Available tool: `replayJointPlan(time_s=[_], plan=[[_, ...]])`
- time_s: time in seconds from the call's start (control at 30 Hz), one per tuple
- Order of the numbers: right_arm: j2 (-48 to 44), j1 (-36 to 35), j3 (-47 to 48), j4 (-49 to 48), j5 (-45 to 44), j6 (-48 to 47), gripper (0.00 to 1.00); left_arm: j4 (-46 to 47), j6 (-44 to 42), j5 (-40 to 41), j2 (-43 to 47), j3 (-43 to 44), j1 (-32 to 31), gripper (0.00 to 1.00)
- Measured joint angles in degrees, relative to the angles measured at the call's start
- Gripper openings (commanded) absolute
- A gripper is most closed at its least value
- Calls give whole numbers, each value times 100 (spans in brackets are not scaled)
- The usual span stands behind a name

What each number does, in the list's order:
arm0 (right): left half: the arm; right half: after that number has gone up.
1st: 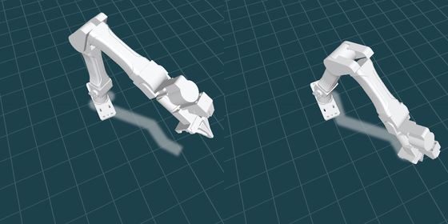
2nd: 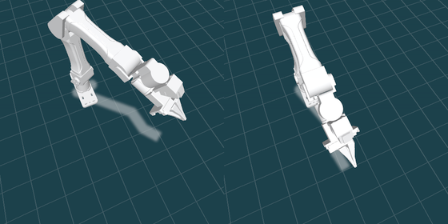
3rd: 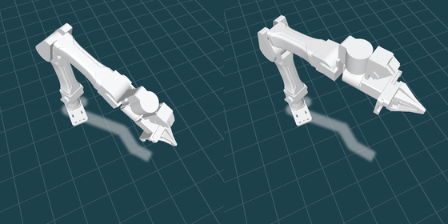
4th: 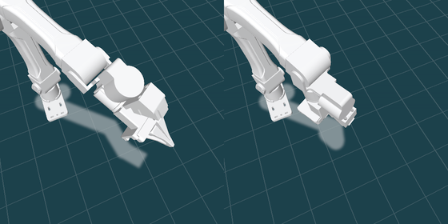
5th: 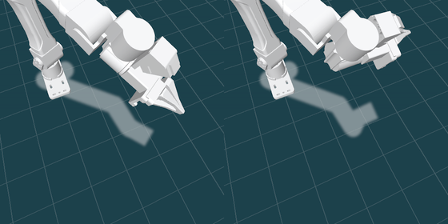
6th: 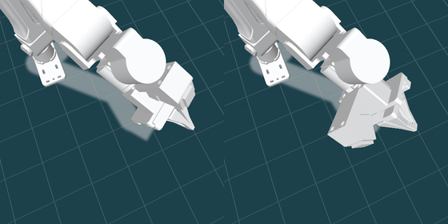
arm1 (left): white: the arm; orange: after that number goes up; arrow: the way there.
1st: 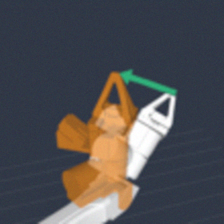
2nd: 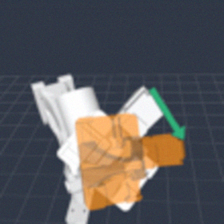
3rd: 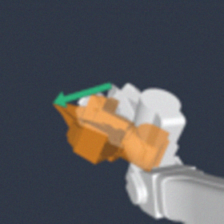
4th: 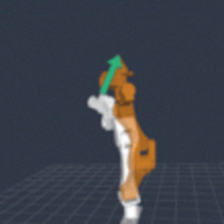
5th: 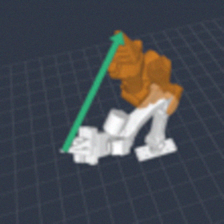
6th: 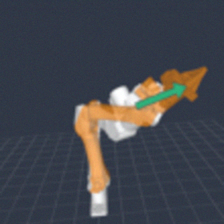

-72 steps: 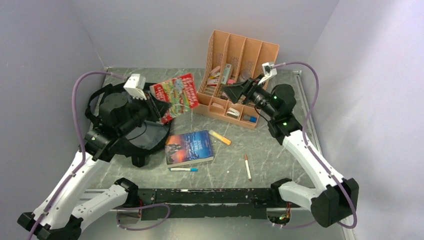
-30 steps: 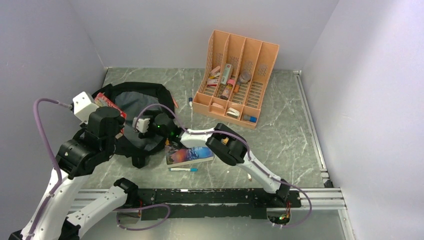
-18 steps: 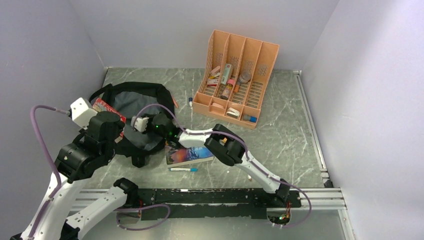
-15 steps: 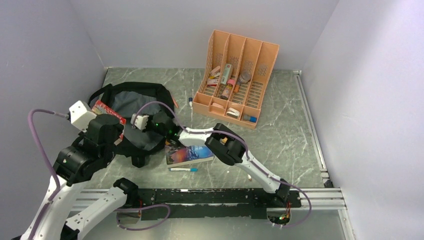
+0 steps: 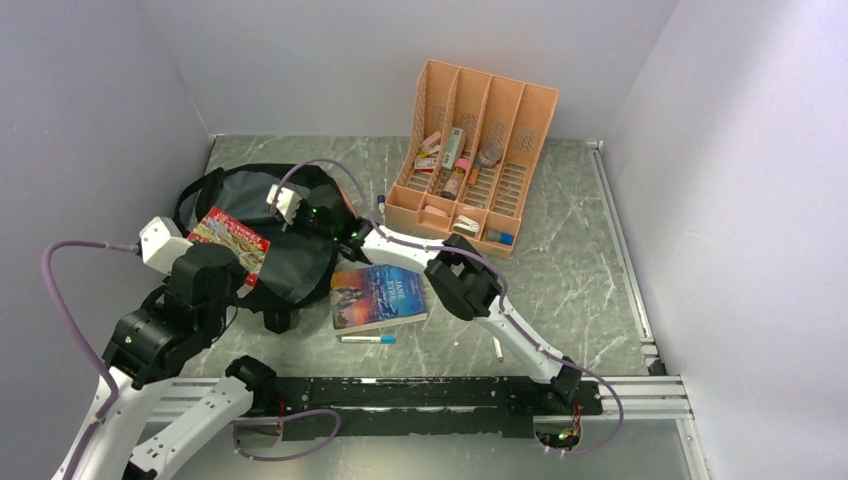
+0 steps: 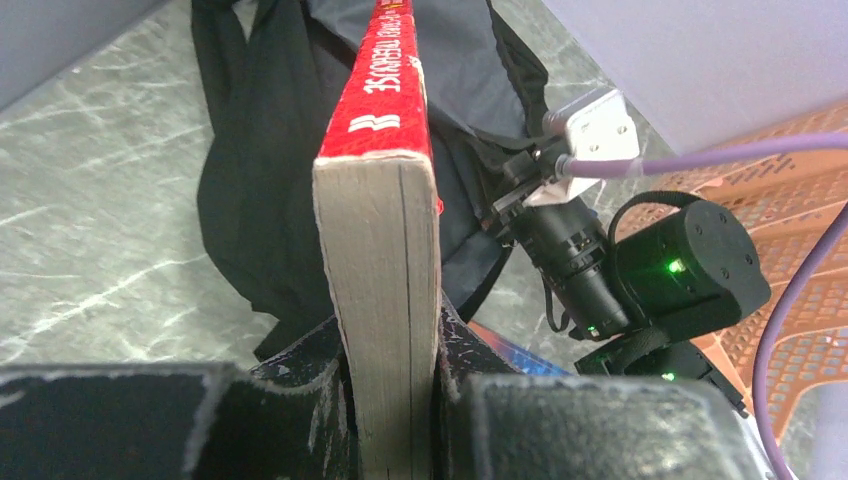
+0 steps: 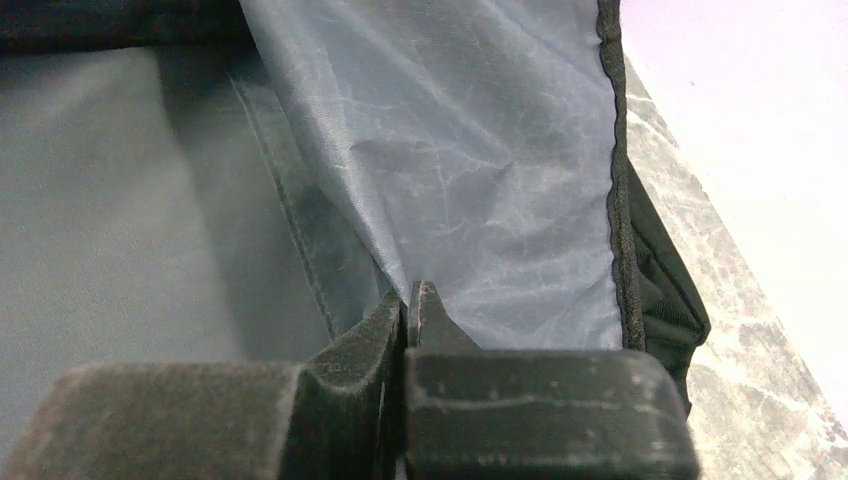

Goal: Pack the student bag
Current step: Place the book in the student bag.

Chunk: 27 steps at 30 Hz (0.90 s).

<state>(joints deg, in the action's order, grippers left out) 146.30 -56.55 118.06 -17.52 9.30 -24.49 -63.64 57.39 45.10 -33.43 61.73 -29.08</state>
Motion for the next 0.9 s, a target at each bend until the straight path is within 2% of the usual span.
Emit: replayJointPlan(time_s=[0.43,0.73,0.9], plan=[[-22,151,688,761,122,332,0,385,400,-470,-264,-444,0,5],[-98,247,796,763,125,693,0,686,1005,-326,-369,-647,0,5],[-205,284,796,754,105,933,0,1165,1528,-107,-291,-1123,0,5]])
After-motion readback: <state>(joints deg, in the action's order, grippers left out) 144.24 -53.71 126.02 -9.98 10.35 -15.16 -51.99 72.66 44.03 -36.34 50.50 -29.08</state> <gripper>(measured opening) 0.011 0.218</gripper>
